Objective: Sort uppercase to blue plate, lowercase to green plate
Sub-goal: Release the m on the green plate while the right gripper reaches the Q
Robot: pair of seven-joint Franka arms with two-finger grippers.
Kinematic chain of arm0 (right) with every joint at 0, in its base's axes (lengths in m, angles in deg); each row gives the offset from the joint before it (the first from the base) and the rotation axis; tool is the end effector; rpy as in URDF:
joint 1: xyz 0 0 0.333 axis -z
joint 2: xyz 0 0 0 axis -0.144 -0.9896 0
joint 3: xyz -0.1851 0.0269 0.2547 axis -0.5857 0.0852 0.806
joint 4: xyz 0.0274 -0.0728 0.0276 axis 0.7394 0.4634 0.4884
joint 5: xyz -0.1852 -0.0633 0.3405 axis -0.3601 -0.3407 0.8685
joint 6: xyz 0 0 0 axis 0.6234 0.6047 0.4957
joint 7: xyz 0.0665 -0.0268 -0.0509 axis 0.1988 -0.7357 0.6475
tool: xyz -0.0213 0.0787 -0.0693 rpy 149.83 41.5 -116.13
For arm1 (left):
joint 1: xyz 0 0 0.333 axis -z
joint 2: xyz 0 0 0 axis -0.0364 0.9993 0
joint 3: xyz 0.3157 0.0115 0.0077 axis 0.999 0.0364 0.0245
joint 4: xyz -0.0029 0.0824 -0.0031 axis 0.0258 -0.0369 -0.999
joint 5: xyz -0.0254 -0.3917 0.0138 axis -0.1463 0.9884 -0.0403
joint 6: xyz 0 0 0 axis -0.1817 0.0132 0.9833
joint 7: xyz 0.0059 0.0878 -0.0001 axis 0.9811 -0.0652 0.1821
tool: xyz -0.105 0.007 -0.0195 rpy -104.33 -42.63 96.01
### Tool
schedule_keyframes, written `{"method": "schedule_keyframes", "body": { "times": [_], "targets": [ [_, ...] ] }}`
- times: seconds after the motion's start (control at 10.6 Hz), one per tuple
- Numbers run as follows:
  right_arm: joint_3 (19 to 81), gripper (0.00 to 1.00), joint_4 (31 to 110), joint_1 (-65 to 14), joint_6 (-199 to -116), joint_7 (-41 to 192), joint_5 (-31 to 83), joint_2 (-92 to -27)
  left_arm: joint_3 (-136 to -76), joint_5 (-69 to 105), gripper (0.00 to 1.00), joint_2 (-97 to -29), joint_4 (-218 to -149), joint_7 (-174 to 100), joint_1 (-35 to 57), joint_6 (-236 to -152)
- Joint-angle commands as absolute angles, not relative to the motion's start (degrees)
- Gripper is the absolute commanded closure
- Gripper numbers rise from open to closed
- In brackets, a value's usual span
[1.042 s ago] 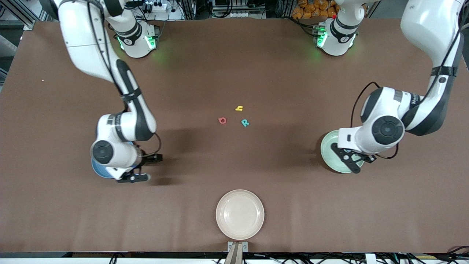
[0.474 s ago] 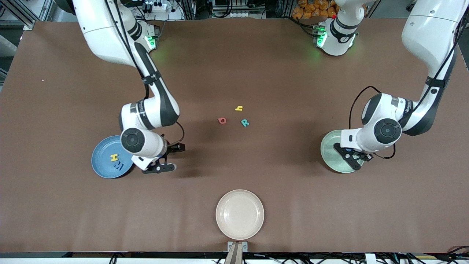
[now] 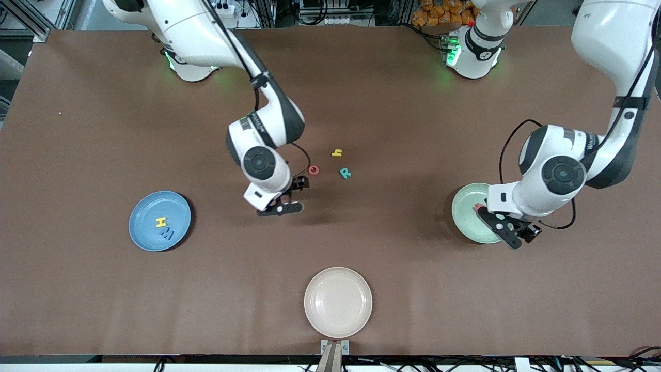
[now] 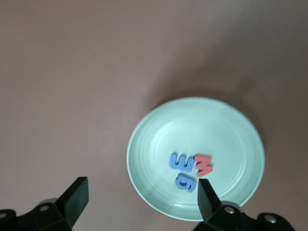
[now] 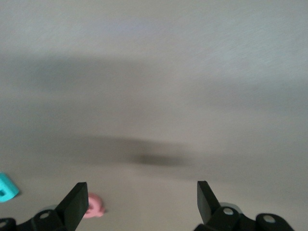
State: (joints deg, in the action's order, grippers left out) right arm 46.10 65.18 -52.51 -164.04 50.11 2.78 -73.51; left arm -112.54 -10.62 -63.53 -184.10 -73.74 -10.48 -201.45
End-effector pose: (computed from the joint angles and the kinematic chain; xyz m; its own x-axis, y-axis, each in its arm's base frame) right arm 0.5411 0.4029 0.2338 0.9764 0.1455 -0.1595 0.1435 -0.9894 -0.0243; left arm 0.6479 -0.0995 0.3414 0.6299 -0.7754 -0.0440 -0.7749 -0.6238 -0.1018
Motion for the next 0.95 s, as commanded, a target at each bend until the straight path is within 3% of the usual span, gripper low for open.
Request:
{"method": "schedule_keyframes", "body": {
  "times": [0.0,0.47,0.85],
  "targets": [
    [45.7,0.0,67.6,-55.4,-165.7,50.4,2.8,-72.7,-112.2,0.7,0.0,-68.1,-184.3,-73.9,-7.9,-197.1],
    [45.9,0.0,73.7,-58.4,-177.4,61.4,2.7,-72.2,-112.2,6.5,0.0,-74.6,-184.4,-57.5,-4.8,-193.7],
    [45.8,0.0,77.7,-62.2,-178.0,61.6,2.8,-71.5,-112.3,6.5,0.0,-82.2,-184.4,-45.8,-0.9,-188.6]
  ]
}}
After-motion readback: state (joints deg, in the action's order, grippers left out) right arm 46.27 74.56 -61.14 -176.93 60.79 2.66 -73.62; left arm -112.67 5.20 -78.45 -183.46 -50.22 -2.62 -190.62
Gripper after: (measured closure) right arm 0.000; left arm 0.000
